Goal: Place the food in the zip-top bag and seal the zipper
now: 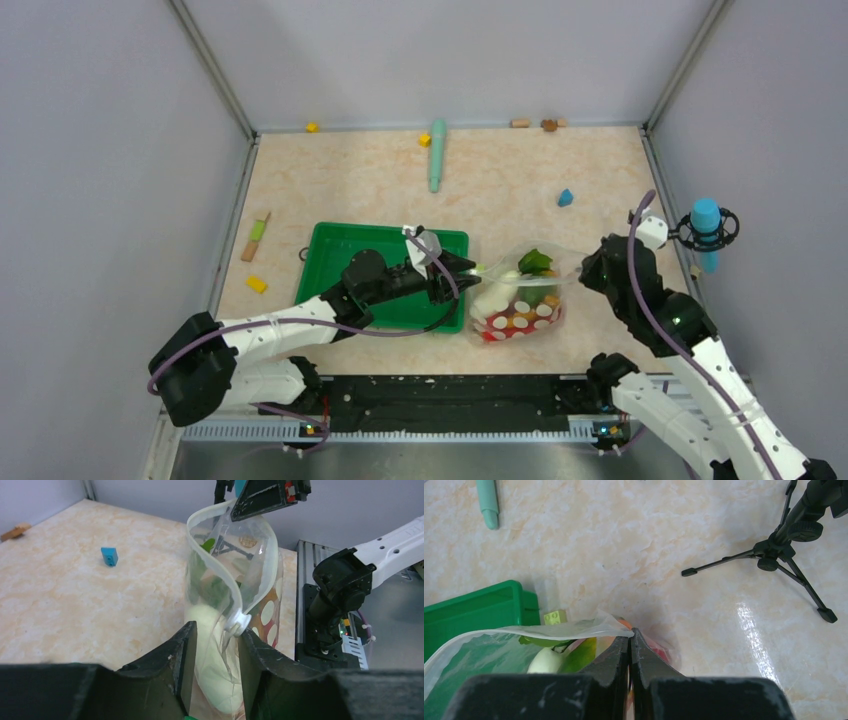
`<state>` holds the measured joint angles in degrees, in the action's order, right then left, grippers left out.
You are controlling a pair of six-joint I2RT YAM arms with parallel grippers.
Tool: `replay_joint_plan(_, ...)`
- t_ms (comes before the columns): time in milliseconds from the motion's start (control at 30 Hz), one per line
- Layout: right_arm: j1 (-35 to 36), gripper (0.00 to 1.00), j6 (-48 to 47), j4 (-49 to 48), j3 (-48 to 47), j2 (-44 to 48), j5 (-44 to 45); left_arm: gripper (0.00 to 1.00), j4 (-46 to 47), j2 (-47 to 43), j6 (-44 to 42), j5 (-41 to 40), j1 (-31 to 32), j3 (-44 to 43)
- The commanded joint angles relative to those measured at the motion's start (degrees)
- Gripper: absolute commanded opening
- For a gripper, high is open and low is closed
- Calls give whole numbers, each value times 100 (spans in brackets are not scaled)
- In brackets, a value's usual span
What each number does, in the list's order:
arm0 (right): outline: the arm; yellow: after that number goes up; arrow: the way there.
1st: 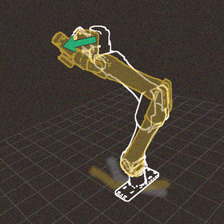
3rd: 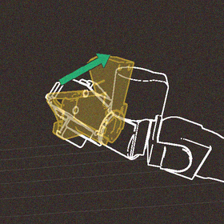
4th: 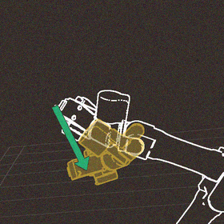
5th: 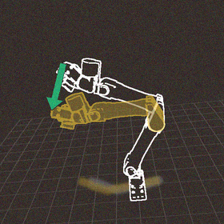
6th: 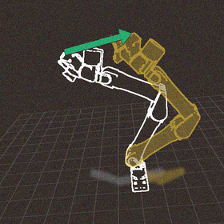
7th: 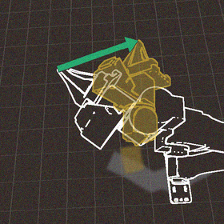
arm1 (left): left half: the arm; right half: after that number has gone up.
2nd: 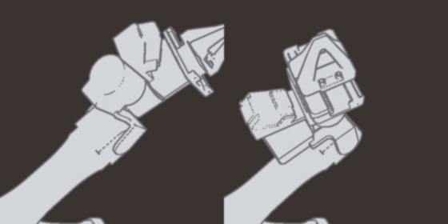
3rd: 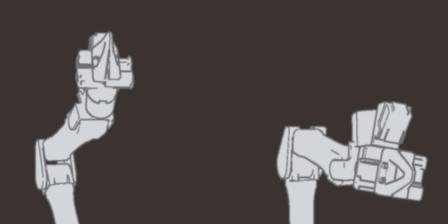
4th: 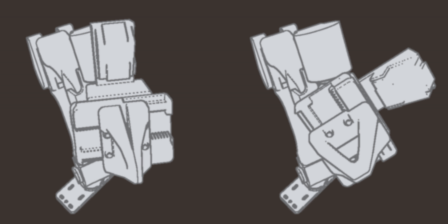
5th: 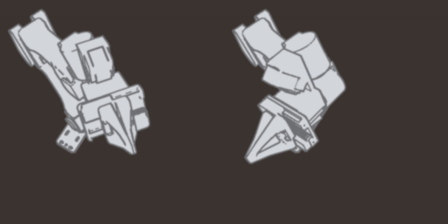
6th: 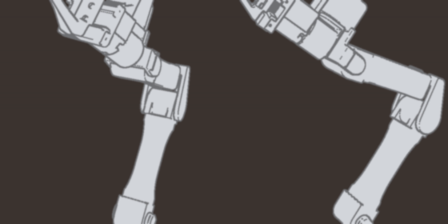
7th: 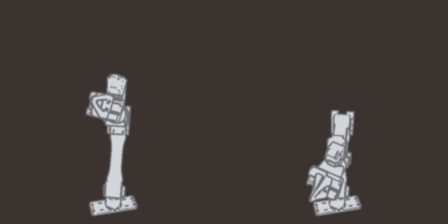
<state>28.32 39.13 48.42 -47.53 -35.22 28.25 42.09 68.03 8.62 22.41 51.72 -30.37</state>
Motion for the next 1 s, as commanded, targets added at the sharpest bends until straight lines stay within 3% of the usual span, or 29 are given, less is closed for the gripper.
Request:
replay_joint_plan(0,-37,0,-31,-132,15,109,-55,37,678,77,69,293,-4,-88)
replay_joint_plan(233,-37,0,3,-119,0,166,-50,23,813,101,30,518,-4,-12)
replay_joint_plan(733,-41,0,85,-123,-37,216,-168,32,1016,215,131,623,-4,222)
replay_joint_plan(967,-32,0,128,-127,-38,211,-143,31,1237,268,203,641,-4,258)
